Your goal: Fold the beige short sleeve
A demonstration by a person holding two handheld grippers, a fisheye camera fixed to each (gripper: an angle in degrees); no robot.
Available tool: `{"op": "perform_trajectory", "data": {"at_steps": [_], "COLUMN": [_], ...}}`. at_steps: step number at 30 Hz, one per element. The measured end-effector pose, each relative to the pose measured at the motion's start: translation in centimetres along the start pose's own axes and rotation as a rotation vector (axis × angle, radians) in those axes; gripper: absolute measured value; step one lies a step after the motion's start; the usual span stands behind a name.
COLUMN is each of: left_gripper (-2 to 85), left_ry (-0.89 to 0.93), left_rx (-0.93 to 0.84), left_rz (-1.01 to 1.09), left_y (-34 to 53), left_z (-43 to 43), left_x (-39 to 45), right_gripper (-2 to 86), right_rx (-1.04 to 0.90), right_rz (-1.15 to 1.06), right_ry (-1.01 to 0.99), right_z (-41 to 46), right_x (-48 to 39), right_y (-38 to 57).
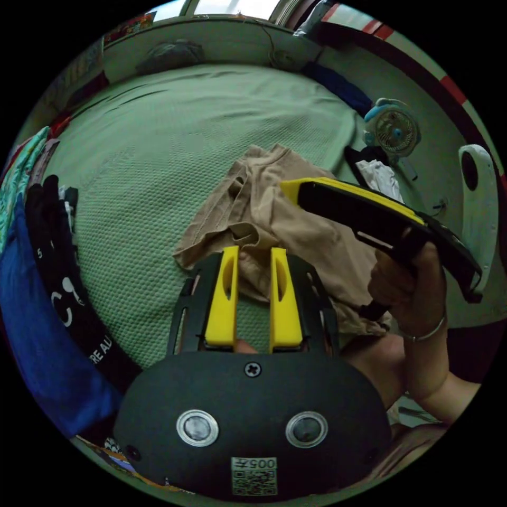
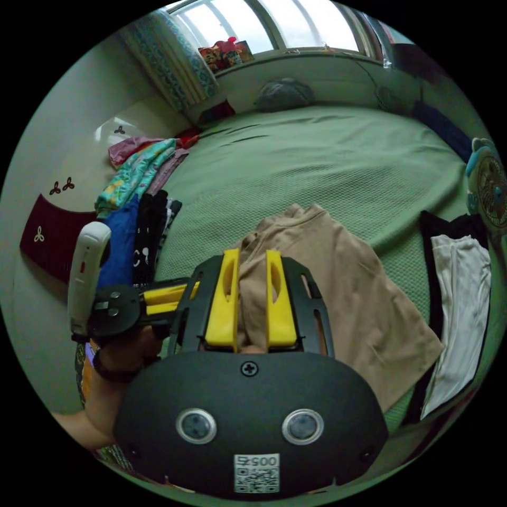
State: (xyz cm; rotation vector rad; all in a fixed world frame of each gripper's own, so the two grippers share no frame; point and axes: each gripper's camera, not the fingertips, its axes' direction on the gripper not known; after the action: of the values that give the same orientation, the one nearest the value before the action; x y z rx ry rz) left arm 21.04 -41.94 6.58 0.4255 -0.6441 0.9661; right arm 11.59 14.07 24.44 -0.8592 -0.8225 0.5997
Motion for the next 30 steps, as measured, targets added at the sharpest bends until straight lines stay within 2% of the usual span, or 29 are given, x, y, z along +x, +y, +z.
{"op": "perform_trajectory", "data": {"at_steps": [8, 13, 16, 19, 22, 30], "left_gripper": [4.9, 3.8, 3.3, 3.2, 3.1, 2.7], "left_ry": [-0.077, -0.022, -0.013, -0.020, -0.027, -0.004], "left_rx": [-0.050, -0.026, -0.024, -0.022, -0.017, 0.014], "left_rz": [-0.044, -0.102, -0.108, -0.104, -0.097, -0.100], "left_y": [1.0, 1.5, 1.3, 0.8, 0.4, 0.4], "left_z": [-1.0, -1.1, -0.9, -0.9, -1.1, -1.9], "left_x": [-1.6, -3.5, -4.2, -4.3, -4.4, -5.2], "right_gripper": [7.6, 8.6, 8.4, 3.1, -1.0, -0.9], "right_rx": [-0.016, -0.062, -0.135, -0.170, -0.146, 0.010], "right_rz": [-0.046, -0.131, -0.177, -0.130, -0.114, -0.037], "right_ry": [-0.012, 0.017, 0.097, 0.226, 0.125, -0.099], "right_z": [1.2, 2.8, 5.0, 6.7, 5.8, 0.8], "right_x": [-1.4, -3.5, -4.6, -4.3, -3.8, -2.6], "right_y": [-1.7, -2.7, -3.5, -4.4, -5.2, -6.3]}}
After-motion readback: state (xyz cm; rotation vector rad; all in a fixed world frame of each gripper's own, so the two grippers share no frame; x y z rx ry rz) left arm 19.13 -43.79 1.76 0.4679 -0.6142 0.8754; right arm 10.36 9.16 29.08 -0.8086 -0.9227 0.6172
